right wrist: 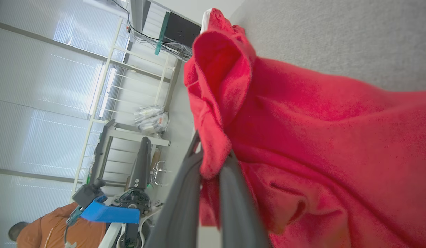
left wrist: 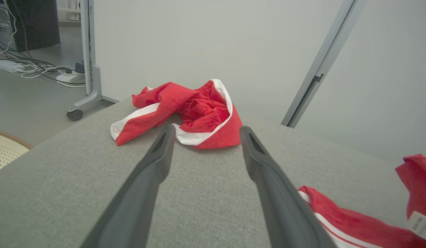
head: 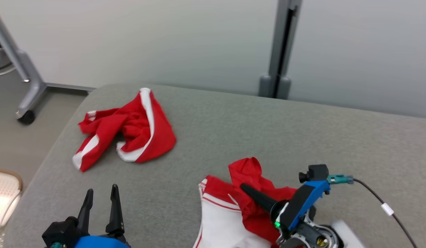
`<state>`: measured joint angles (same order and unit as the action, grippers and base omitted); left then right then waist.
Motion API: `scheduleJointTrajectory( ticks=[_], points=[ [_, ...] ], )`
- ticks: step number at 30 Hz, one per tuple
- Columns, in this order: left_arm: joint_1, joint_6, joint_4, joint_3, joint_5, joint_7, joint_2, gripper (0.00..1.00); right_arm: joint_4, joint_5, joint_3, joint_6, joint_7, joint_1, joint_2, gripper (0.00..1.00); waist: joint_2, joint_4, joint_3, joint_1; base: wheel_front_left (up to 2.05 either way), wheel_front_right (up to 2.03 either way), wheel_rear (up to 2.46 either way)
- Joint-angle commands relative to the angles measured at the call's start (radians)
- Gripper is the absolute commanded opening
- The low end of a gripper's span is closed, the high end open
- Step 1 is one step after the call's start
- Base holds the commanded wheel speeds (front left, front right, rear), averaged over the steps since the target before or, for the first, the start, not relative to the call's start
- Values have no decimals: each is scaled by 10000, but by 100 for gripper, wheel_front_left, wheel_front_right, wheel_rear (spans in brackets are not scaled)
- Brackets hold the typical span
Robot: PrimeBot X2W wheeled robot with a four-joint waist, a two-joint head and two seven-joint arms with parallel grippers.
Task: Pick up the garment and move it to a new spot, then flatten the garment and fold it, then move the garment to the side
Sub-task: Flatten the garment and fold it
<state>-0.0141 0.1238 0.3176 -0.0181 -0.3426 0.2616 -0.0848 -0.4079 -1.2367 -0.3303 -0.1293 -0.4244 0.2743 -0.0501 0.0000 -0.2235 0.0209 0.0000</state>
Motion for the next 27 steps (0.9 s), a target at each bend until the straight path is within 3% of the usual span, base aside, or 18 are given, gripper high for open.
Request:
scheduleJointTrajectory(
  ticks=[1, 7, 11, 12, 13, 17, 21, 27],
  points=[
    [169, 48, 31, -31, 25, 45, 17, 100, -191, -38, -135, -26, 97, 177, -9, 0, 0, -372, -255, 0, 0, 0, 0],
    [200, 75, 116, -69, 20, 45, 56, 100, -1783, -507, -1177, -26, 813, 835, -16, 0, 0, -1170, -269, 0, 0, 0, 0],
    [100, 84, 101, -35, 33, 45, 74, 100, -2761, -926, -1748, -28, 1105, 1136, -18, 3, 0, -1307, -255, 0, 0, 0, 0],
    [83, 86, 100, -27, 41, 45, 80, 100, -2891, -1014, -1926, -28, 1138, 1219, -14, 42, 0, -1309, -255, 0, 0, 0, 0],
    [62, 87, 97, -15, 44, 45, 82, 100, -2942, -1154, -2066, -28, 1187, 1293, -13, 100, 0, -1292, -255, 0, 0, 0, 0],
    [-2, 92, 80, 35, 79, 45, 67, 100, -2702, -1801, -2408, -28, 1483, 1479, -20, 100, 0, -1017, -233, 0, 0, 0, 0],
    [-55, 87, 4, 109, 106, 45, 67, 100, -2107, -2109, -2113, -28, 2119, 1714, -43, 100, 0, -605, -168, 0, 0, 0, 0],
    [-188, 48, -197, 240, 183, 45, 98, 100, -898, -1356, -1401, -26, 3219, 1587, -1247, 100, 0, -42, -77, 0, 0, 0, 0]
  ],
)
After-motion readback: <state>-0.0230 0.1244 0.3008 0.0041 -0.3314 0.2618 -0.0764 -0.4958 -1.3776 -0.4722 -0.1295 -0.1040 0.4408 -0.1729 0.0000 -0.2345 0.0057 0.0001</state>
